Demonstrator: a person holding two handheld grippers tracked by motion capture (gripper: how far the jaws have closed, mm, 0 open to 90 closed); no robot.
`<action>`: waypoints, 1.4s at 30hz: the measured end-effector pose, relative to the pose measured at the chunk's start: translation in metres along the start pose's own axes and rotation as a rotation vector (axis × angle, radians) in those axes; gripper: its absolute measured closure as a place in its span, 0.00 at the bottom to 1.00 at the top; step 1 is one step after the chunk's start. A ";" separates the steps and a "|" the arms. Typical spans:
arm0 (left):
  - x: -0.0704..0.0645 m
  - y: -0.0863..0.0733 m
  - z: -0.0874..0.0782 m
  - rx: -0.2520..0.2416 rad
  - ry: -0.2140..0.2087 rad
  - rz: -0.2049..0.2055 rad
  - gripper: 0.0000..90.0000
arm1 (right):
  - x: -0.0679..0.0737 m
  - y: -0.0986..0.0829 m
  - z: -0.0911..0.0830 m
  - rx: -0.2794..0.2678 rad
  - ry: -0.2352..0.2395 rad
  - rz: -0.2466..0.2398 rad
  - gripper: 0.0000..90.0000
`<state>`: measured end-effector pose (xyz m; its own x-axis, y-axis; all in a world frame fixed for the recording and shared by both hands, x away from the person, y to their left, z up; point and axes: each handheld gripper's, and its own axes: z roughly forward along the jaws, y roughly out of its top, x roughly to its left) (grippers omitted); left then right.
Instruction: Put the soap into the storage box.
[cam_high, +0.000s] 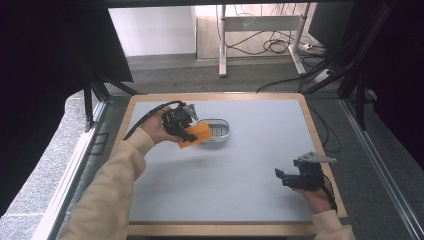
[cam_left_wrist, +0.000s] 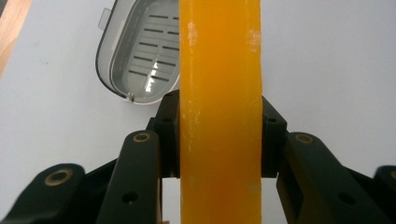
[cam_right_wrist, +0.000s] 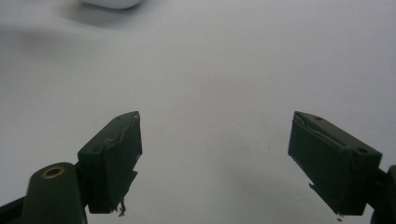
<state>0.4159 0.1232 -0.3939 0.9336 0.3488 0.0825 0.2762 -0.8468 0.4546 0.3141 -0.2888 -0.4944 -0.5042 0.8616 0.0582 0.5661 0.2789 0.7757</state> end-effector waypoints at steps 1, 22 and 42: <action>0.001 0.001 0.000 0.002 0.001 0.005 0.69 | 0.000 0.000 0.001 -0.001 0.001 0.000 0.20; 0.021 0.015 0.008 0.006 -0.014 0.027 0.69 | -0.001 0.000 -0.001 -0.011 -0.011 -0.005 0.20; 0.039 0.035 0.024 0.033 -0.032 0.076 0.69 | -0.002 -0.001 0.000 -0.006 -0.013 -0.005 0.20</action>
<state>0.4674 0.0975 -0.3963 0.9588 0.2704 0.0872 0.2111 -0.8833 0.4186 0.3148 -0.2902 -0.4953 -0.4989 0.8654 0.0461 0.5593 0.2808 0.7800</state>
